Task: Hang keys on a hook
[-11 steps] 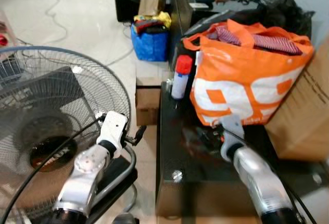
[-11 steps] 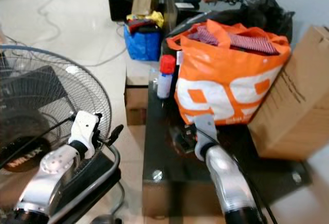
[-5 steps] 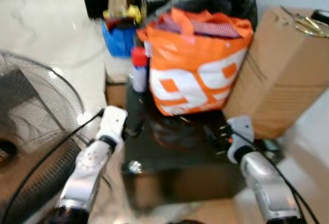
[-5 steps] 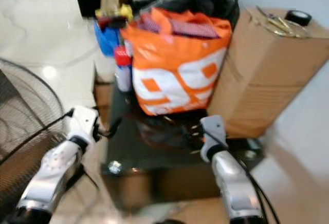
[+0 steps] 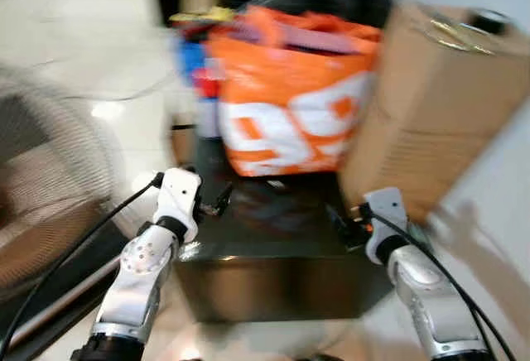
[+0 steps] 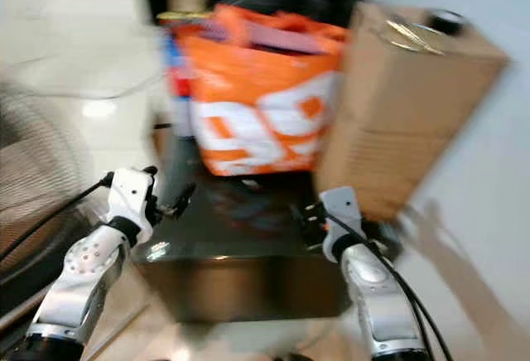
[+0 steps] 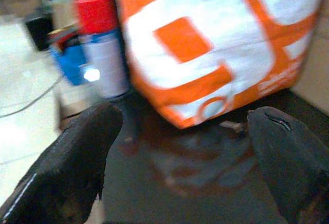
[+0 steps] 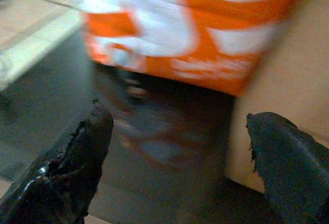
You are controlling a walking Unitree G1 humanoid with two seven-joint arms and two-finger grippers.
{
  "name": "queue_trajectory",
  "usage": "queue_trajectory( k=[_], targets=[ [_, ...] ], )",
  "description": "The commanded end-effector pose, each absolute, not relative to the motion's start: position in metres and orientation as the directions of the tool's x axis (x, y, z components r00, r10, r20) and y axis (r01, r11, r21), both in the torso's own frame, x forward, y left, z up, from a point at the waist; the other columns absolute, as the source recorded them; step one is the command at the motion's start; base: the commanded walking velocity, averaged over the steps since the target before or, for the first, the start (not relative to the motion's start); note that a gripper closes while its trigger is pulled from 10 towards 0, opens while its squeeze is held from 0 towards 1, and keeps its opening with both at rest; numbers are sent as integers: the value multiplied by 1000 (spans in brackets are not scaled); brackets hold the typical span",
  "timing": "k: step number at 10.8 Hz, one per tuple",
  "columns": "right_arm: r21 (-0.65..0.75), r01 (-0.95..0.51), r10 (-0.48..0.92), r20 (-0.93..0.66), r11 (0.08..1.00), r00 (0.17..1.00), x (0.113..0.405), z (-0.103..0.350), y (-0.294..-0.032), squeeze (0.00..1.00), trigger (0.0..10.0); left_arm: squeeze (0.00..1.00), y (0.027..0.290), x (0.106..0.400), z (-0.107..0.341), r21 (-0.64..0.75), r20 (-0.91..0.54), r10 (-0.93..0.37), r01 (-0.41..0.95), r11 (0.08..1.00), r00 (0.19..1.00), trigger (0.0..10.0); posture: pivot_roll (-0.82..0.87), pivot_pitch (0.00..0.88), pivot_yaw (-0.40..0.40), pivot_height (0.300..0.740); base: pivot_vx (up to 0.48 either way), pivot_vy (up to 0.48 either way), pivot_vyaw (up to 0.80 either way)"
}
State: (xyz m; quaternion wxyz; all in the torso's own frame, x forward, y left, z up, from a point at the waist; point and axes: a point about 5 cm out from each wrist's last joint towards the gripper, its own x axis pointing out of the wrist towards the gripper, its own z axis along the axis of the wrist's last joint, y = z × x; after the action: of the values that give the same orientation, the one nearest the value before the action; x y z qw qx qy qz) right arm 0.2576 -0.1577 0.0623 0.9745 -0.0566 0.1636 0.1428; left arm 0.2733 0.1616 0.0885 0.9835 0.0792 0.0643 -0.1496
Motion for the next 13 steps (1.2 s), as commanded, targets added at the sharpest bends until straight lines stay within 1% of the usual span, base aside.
queue_trajectory(
  k=[1,7,13],
  targets=[
    [-67,-319,282,-324,946,903,260,65,-151,0,10000,553,166,273,92,140,-139,-277,296,945,951,10000,-78,0,-29,732,360,0,800],
    [-67,-259,223,-329,964,918,264,64,-155,0,10000,553,167,274,90,144,-158,-298,320,936,942,10000,-78,0,-26,732,359,0,0],
    [-80,-243,203,-339,967,919,265,62,-157,0,10000,549,166,274,89,149,-169,-320,346,927,932,10000,-77,0,-25,732,358,0,0]
  ],
)
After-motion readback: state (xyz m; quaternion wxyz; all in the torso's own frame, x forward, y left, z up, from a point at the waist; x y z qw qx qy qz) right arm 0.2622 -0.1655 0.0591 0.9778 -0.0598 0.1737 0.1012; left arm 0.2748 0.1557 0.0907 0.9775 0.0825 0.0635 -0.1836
